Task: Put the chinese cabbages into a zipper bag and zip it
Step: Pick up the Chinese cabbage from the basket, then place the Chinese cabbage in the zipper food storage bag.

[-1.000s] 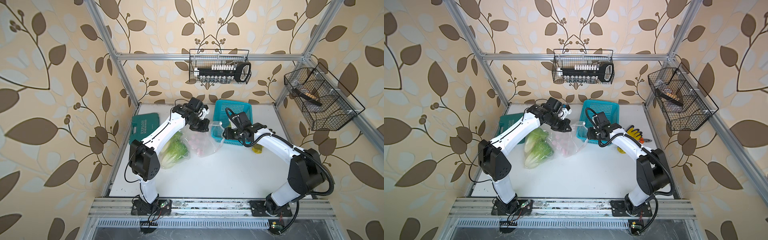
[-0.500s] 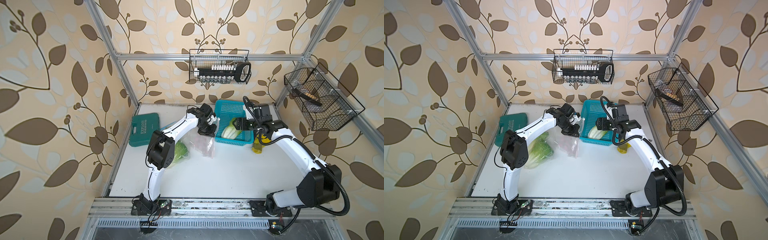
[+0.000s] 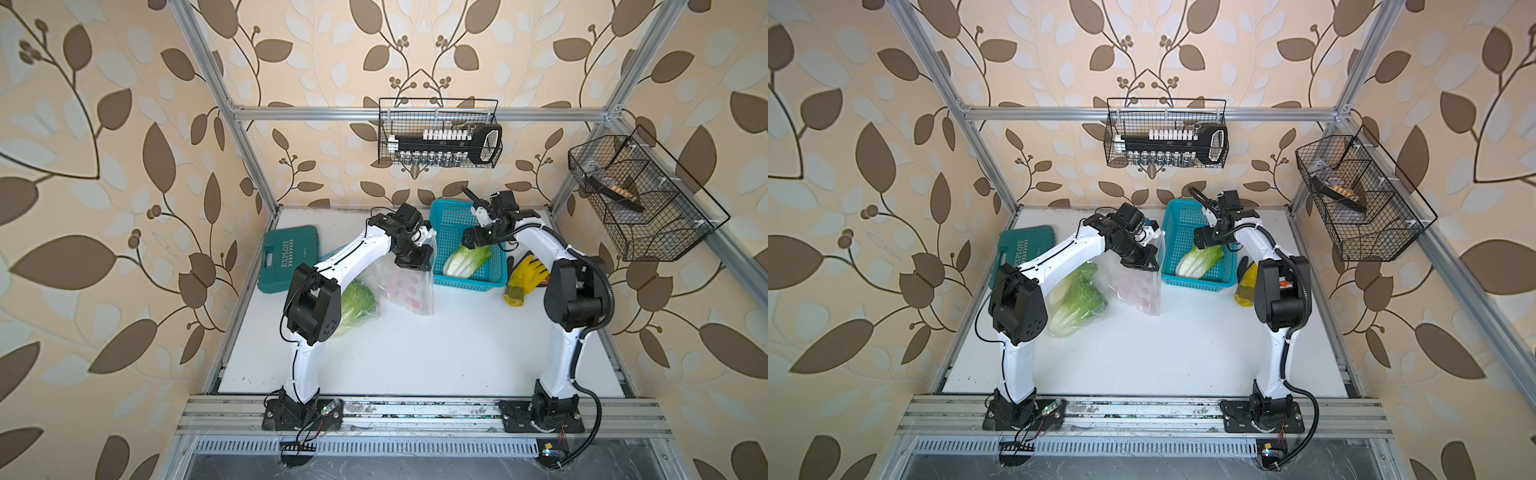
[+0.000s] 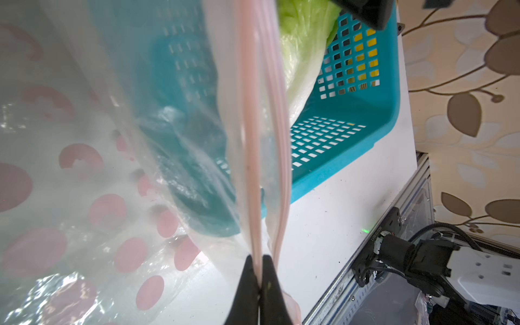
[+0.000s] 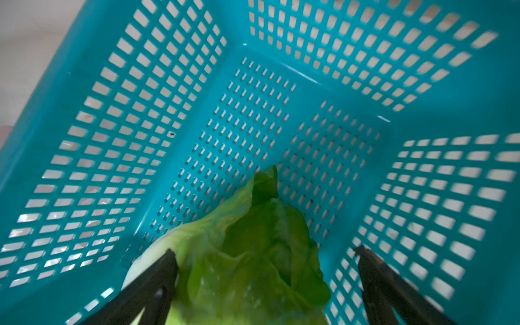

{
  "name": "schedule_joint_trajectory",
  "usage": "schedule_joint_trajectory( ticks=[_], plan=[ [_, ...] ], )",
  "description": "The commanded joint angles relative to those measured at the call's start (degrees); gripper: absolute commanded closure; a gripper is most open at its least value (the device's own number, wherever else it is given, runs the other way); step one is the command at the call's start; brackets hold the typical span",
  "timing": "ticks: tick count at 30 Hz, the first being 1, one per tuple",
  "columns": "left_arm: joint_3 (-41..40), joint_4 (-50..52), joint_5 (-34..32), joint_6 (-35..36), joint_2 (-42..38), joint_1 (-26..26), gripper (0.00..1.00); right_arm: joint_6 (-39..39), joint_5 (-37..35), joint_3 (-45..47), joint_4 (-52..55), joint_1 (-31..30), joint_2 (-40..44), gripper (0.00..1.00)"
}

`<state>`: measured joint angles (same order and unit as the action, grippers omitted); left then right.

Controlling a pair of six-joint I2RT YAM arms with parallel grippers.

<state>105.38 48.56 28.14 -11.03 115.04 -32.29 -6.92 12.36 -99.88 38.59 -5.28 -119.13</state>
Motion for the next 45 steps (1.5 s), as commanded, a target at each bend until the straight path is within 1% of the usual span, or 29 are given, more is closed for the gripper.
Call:
schedule_joint_trajectory(
  ticks=[1,2,3,5,7,8,9,10,11,12,15,18,21,23,25,28,30,33,34,36,39,41,43,45],
  plan=[
    [0.5,0.0,1.1,0.7,-3.5,-0.4,1.00,-1.1,13.4,-0.9,8.5,-0.4,-2.8,0.08],
    [0.7,0.0,1.1,0.6,-3.5,-0.4,1.00,-0.2,14.7,-0.3,8.3,-0.4,-3.1,0.11],
    [0.9,0.0,1.2,0.6,-3.6,-0.4,1.00,1.0,15.6,0.1,8.1,-0.4,-3.7,0.16],
    [1.4,0.4,1.1,0.6,-3.5,-0.4,1.00,2.3,16.8,0.0,8.7,-0.3,-4.5,0.29],
    [1.9,0.8,0.6,0.8,-3.3,-0.4,1.00,3.8,16.7,-0.7,9.7,0.1,-5.0,0.48],
    [2.1,1.0,0.1,0.9,-3.3,-0.4,1.00,4.7,17.2,-0.9,9.9,0.5,-4.7,0.59],
    [2.2,1.2,-0.3,0.9,-3.2,-0.4,1.00,6.0,18.1,-1.0,9.6,1.0,-3.9,0.73],
    [2.1,1.1,-0.6,1.0,-3.1,-0.4,1.00,7.5,18.5,-1.0,9.1,1.6,-2.7,0.83],
    [2.1,1.0,-0.9,1.0,-2.9,-0.4,1.00,9.6,18.3,-0.5,8.0,1.8,-1.0,0.89],
    [1.9,0.3,-0.8,0.7,-2.7,-0.4,1.00,11.8,18.8,1.1,6.0,1.9,1.5,0.92],
    [1.1,-3.2,0.3,-1.7,-1.2,-0.4,1.00,19.8,19.9,9.5,-3.3,1.9,11.3,1.00],
    [-0.1,-8.8,2.6,-5.0,0.0,-1.1,1.00,27.9,17.8,19.0,-10.9,1.8,22.6,1.00],
    [-0.7,-13.1,2.9,-6.7,1.5,-2.5,1.00,31.8,12.9,26.1,-11.9,1.8,32.2,1.00],
    [-0.6,-14.1,2.5,-7.1,3.0,-3.5,1.00,32.8,7.6,28.6,-10.4,1.9,38.2,1.00],
    [-0.9,-15.5,2.6,-8.0,4.8,-4.0,1.00,34.6,3.9,31.0,-10.4,2.0,43.7,1.00],
    [-1.2,-17.1,3.6,-9.3,7.1,-5.0,1.00,37.1,1.0,32.0,-9.8,1.9,48.6,1.00],
    [-2.6,-19.1,4.9,-10.9,7.4,-5.1,1.00,39.7,-0.4,32.6,-10.6,1.9,50.7,1.00],
    [-5.4,-22.4,6.0,-13.1,6.6,-5.1,1.00,46.4,2.1,33.9,-14.2,1.5,51.4,1.00],
    [-5.9,-23.0,6.2,-13.5,6.2,-5.1,1.00,48.1,1.8,34.5,-15.6,1.0,51.3,1.00],
    [-6.8,-23.8,6.1,-14.2,5.5,-5.0,1.00,50.0,-1.3,35.8,-16.8,-0.1,50.8,1.00],
    [-7.6,-24.3,6.1,-14.7,4.1,-5.0,1.00,52.3,-4.6,38.1,-19.1,-0.8,49.9,1.00],
    [-8.0,-24.8,6.3,-15.1,3.1,-4.6,1.00,52.7,-5.8,38.6,-19.6,-2.0,49.1,1.00],
    [-8.1,-25.2,6.4,-15.6,2.2,-4.2,1.00,52.4,-8.6,39.3,-19.5,-3.4,48.8,1.00],
    [-8.3,-25.3,6.5,-15.9,1.4,-3.8,1.00,52.9,-8.9,40.7,-20.6,-3.5,48.6,1.00]
  ],
)
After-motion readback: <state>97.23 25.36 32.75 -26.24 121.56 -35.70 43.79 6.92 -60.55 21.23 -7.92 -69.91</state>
